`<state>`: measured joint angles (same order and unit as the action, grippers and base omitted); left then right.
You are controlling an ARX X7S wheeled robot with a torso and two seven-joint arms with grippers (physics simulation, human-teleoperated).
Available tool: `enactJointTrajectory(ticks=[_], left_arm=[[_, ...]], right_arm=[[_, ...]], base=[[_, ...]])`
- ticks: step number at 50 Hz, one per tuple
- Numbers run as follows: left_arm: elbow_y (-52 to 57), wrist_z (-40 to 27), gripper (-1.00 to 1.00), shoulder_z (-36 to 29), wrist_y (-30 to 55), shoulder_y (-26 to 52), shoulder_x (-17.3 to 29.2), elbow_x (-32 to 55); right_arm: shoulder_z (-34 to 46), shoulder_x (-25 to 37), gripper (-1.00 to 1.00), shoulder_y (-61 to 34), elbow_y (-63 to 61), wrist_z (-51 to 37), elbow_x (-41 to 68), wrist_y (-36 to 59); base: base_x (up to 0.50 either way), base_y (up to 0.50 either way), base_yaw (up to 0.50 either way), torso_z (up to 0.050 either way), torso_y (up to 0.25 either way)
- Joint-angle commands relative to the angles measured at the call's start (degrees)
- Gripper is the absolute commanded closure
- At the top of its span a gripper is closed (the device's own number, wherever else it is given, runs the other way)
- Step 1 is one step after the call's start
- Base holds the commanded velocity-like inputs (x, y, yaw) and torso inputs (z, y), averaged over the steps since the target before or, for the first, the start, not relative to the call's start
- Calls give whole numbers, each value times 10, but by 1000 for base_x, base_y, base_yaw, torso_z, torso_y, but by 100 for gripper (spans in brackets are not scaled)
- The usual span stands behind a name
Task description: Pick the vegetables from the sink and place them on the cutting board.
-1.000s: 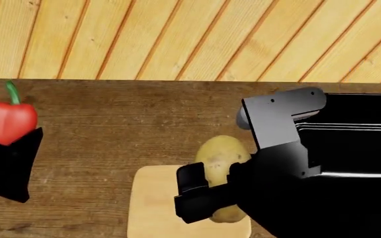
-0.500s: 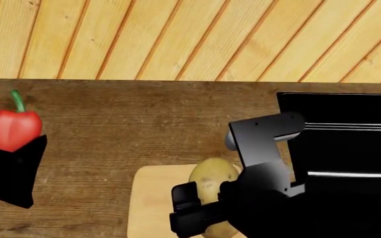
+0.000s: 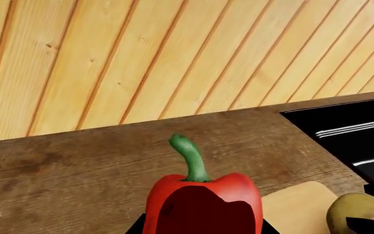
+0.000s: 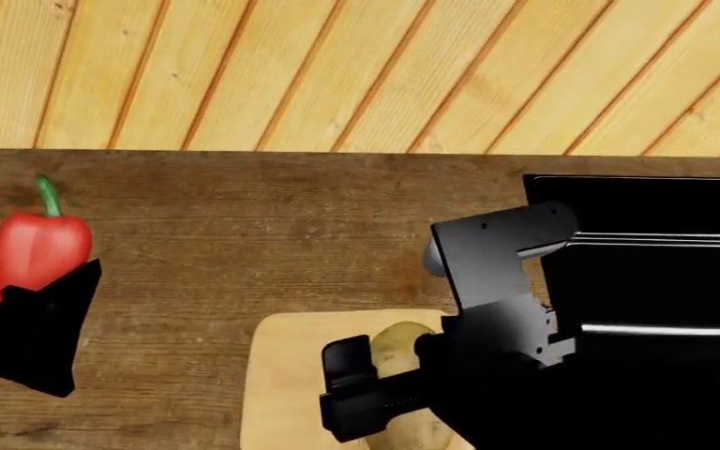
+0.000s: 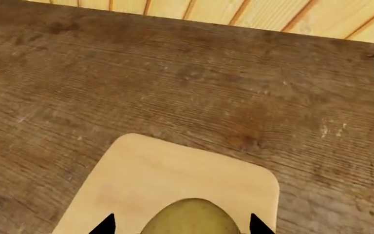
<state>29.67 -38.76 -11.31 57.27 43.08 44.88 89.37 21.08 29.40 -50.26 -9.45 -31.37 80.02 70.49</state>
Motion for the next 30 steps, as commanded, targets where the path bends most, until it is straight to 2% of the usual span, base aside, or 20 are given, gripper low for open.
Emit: enactJointTrajectory(ticks=[1,5,12,16,24,30], left_arm=[[-5,2,100,-5,6,13,-17,5],[-11,2,100,-28,19,37,-36,5],[-46,22,100,-77,41,75,-75,-27],[-65,35,100,-106,53,91,-99,-44],[-117,102,100,-195,97,140,-144,-106],[-146,114,100,-219,109,153,-163,-115]], right_arm=[[-22,2,-100,-35,-25,-14,-2,-7],[-43,7,-100,-60,-40,-20,-9,-27],[-114,34,-100,-139,-84,-98,58,-29],[-133,46,-100,-145,-87,-116,81,-31],[-155,63,-100,-149,-98,-140,105,-37],[-164,75,-100,-151,-102,-148,122,-37]], base=[[0,0,0,0,0],[0,0,0,0,0],[0,0,0,0,0],[0,0,0,0,0],[0,0,0,0,0],[0,0,0,0,0]])
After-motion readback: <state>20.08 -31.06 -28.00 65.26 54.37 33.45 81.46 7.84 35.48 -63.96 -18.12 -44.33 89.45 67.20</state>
